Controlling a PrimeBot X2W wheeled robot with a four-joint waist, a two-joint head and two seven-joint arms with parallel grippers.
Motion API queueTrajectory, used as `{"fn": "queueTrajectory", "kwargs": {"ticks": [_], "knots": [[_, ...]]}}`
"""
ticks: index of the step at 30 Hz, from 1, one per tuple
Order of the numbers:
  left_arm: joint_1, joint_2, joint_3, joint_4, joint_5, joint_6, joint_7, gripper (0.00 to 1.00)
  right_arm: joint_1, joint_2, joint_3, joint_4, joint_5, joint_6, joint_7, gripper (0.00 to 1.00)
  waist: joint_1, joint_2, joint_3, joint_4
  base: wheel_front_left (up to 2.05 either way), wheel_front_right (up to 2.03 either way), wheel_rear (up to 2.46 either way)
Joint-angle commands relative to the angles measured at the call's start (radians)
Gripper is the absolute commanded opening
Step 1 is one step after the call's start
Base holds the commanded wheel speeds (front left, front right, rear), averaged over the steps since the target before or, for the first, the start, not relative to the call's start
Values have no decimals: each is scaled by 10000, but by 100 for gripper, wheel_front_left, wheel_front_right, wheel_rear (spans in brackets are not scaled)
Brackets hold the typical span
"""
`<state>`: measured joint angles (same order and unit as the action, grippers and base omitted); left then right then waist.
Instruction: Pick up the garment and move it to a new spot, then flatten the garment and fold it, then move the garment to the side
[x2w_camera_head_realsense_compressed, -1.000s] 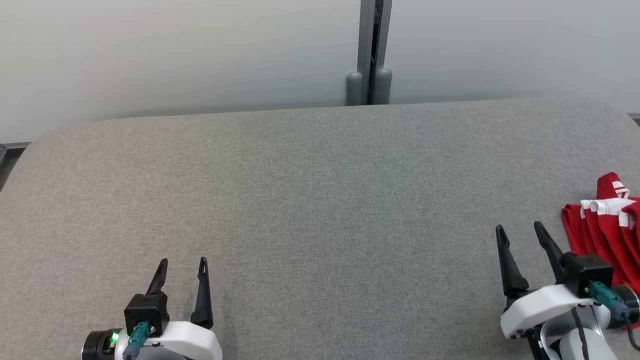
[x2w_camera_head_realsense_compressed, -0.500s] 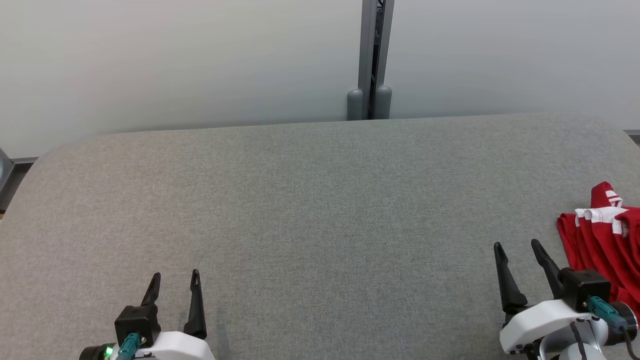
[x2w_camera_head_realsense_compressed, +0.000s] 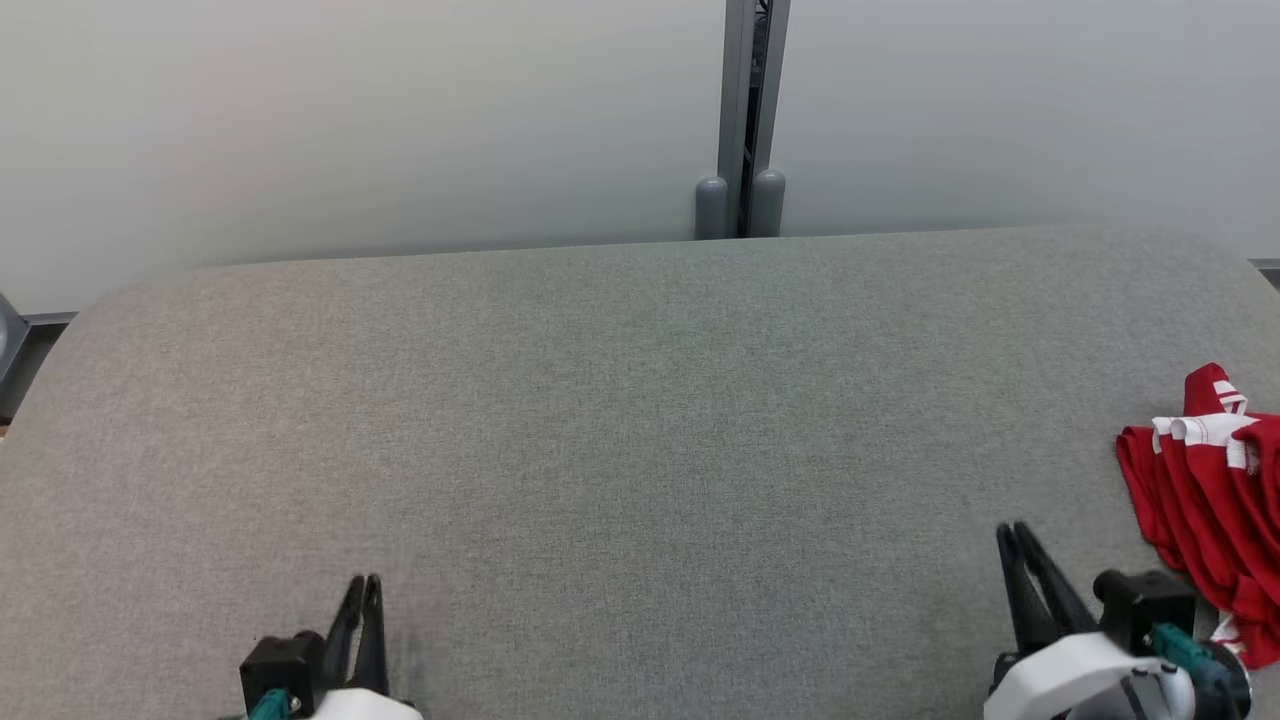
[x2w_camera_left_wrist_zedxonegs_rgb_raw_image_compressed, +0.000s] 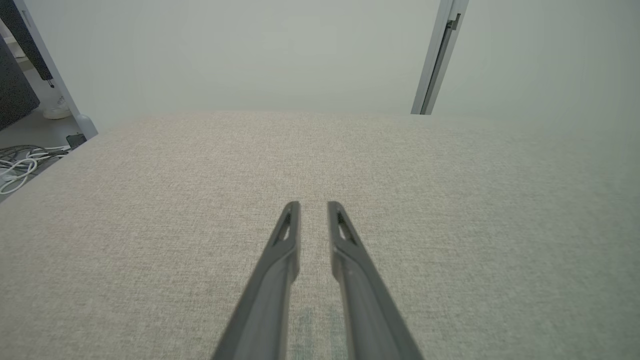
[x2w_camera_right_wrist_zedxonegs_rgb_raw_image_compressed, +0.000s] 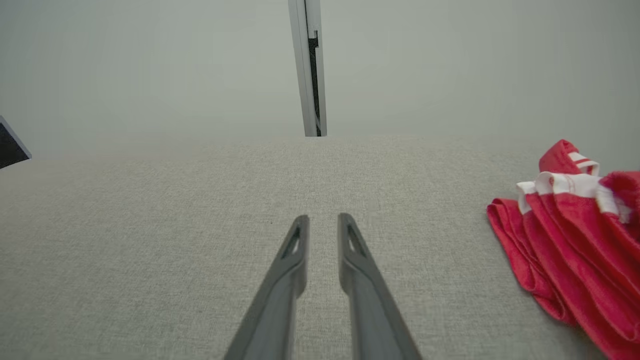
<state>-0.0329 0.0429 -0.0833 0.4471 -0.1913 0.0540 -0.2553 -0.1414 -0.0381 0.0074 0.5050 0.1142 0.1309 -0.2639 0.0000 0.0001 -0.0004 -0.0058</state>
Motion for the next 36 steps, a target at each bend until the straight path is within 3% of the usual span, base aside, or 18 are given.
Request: {"fn": "queueTrajectory", "kwargs": {"ticks": [1,36], "knots": [[11,-11,40,59,-104,-16,51,0,27,18,-42,62,106,0,54,0,1,-1,0,0,0,0,0],[-353,36,841,-841,-5976,-788,1551,0,153,-57,-521,-1097,6298,0,1595,0,1,-1,10,17,0,0,0]]}}
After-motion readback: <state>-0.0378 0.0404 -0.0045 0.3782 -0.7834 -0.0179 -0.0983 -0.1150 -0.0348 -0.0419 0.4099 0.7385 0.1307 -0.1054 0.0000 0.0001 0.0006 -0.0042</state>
